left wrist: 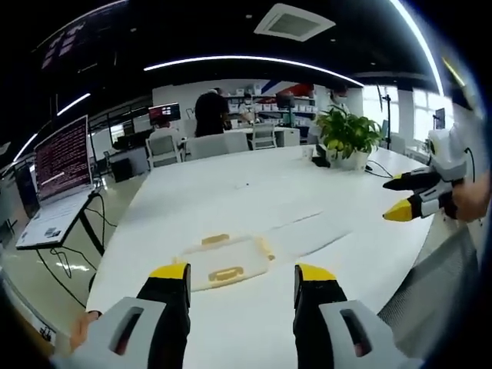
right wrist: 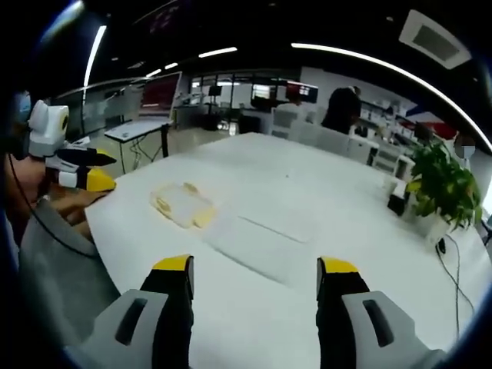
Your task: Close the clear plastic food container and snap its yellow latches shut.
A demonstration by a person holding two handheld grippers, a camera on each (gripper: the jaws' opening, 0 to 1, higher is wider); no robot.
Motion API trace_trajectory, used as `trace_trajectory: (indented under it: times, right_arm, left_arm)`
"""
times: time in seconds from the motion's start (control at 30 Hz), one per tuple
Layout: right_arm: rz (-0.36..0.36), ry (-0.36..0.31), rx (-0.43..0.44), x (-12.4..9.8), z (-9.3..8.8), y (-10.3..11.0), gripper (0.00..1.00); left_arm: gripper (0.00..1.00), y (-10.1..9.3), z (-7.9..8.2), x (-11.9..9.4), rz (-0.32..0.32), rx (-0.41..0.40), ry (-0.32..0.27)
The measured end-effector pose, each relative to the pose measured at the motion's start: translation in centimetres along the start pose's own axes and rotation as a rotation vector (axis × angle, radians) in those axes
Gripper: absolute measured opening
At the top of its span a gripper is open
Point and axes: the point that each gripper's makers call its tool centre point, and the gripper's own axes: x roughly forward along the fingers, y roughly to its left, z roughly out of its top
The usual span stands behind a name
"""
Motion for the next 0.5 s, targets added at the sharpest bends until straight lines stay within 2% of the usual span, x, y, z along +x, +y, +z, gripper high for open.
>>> trace_trajectory:
  times: [0.17, 0.5]
  right_arm:
    - [0.031, 0.007, -0.022, 1.0, 0.5, 0.5, 0.62]
    - [0.106, 0.031, -0.087, 2.5, 1.1, 2.2, 0.61]
  left_arm:
    - [0.49, 0.8, -0.1, 0.5, -0.02, 0.025, 0.012]
    - [0.48, 1.1, -0.1, 1.5, -0.095, 0.076, 0.028]
